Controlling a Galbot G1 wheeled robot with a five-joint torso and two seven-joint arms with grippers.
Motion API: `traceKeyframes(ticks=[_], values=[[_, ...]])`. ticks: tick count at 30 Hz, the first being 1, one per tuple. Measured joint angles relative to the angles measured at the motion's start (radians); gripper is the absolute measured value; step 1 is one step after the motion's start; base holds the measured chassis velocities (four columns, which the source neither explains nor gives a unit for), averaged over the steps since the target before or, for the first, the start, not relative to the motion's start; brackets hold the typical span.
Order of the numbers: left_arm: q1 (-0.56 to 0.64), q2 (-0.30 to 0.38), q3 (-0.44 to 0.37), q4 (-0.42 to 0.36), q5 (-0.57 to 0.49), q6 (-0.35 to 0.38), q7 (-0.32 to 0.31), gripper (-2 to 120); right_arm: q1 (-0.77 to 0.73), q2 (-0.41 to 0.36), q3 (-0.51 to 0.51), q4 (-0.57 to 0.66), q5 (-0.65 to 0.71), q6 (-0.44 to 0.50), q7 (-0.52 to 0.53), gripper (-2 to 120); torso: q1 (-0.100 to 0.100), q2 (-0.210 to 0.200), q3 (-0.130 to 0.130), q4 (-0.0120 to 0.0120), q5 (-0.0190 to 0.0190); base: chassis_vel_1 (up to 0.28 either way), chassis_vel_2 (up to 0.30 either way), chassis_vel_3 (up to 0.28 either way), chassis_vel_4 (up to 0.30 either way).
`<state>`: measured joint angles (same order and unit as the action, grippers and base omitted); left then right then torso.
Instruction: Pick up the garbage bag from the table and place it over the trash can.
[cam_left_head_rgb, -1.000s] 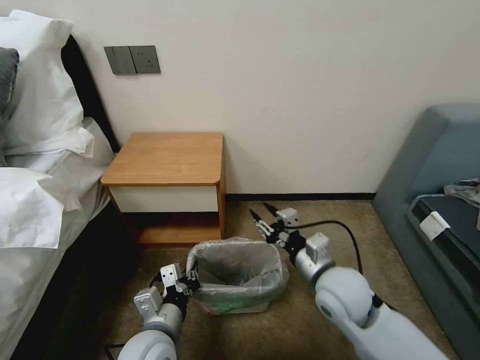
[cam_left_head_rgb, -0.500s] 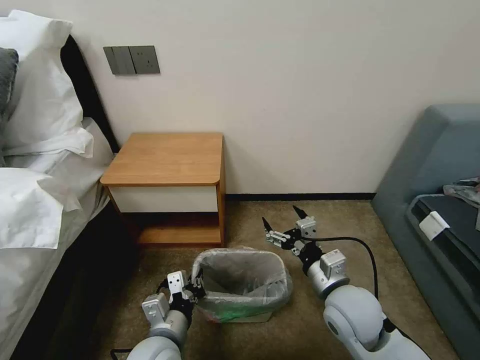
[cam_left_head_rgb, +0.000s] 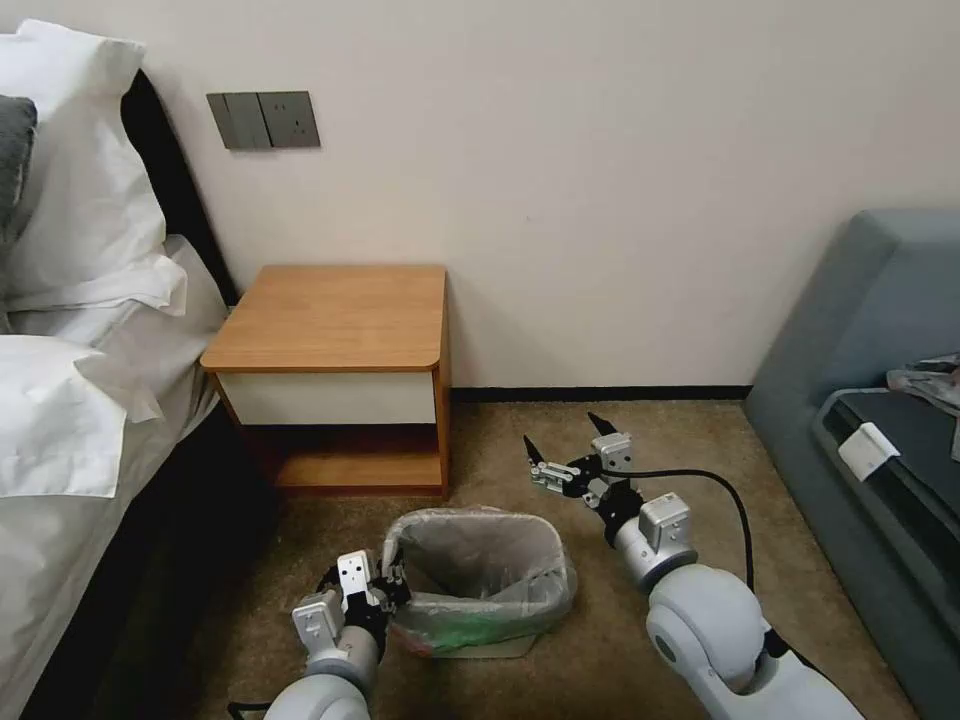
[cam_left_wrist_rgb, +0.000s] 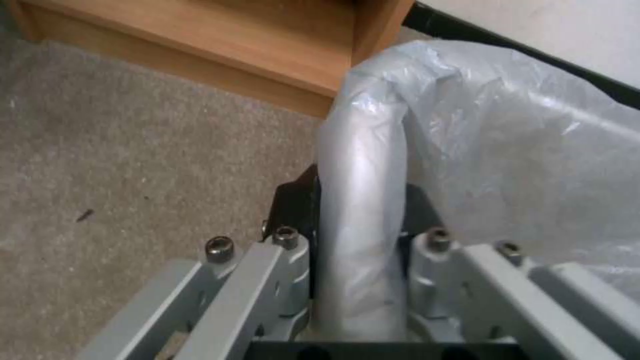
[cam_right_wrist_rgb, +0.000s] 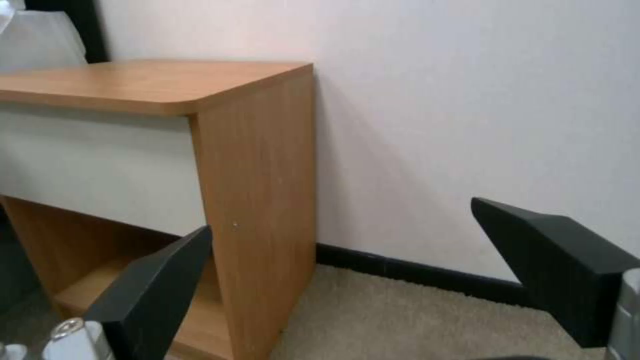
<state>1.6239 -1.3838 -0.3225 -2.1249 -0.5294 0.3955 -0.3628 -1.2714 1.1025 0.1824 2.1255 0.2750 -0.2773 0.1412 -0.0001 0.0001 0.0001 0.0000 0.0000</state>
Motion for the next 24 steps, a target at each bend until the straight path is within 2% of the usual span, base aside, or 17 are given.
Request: traceKeyframes(ticks=[2,3,5,6,8,10,14,15,19,24], values=[[0.004,0.000,-0.001,-0.005,0.011,0.001,0.001,36,0.004,0.000,-0.002,0.000,0.001,-0.002,-0.001,100,0.000,0.000,0.000,0.0000,-0.0001,0.000,0.000,0.000,0.000],[0.004,0.000,-0.001,-0.005,0.011,0.001,0.001,36,0.004,0.000,-0.002,0.000,0.001,-0.002,-0.001,100,0.000,0.000,0.000,0.0000,-0.0001,0.000,0.000,0.000,0.000],[0.008,0.000,-0.003,-0.010,0.022,0.006,-0.008,48,0.007,0.000,-0.002,0.002,0.005,-0.004,0.000,100,0.000,0.000,0.000,0.0000,0.0000,0.000,0.000,0.000,0.000],[0.008,0.000,-0.003,-0.010,0.022,0.006,-0.008,48,0.007,0.000,-0.002,0.002,0.005,-0.004,0.000,100,0.000,0.000,0.000,0.0000,0.0000,0.000,0.000,0.000,0.000],[0.010,0.000,-0.005,-0.019,0.026,0.022,-0.025,58,0.007,0.000,-0.001,0.005,0.009,-0.005,0.001,100,0.000,0.000,0.000,0.0000,-0.0001,0.000,0.000,0.000,0.000],[0.011,0.000,-0.006,-0.022,0.028,0.026,-0.029,61,0.007,0.000,-0.001,0.006,0.011,-0.005,0.002,100,0.000,0.000,0.000,0.0000,-0.0001,0.000,0.000,0.000,0.000],[0.023,0.004,-0.023,-0.045,0.038,0.029,-0.036,81,0.003,-0.001,0.004,0.016,0.023,-0.006,0.007,100,0.000,0.000,0.000,0.0000,-0.0001,0.000,0.000,0.000,0.000],[0.023,0.004,-0.023,-0.045,0.038,0.029,-0.036,81,0.003,-0.001,0.004,0.016,0.023,-0.006,0.007,100,0.000,0.000,0.000,0.0000,-0.0001,0.000,0.000,0.000,0.000],[0.030,0.013,-0.047,-0.070,0.040,-0.026,-0.016,97,-0.013,0.007,0.024,0.002,0.038,0.004,0.008,100,0.000,0.000,0.000,0.0001,-0.0003,0.000,0.000,0.000,0.000],[0.030,0.014,-0.061,-0.098,0.085,-0.094,0.008,100,-0.053,0.021,0.058,-0.029,0.023,0.025,0.015,100,0.000,0.000,0.000,0.0000,0.0000,0.000,0.000,0.000,0.000]])
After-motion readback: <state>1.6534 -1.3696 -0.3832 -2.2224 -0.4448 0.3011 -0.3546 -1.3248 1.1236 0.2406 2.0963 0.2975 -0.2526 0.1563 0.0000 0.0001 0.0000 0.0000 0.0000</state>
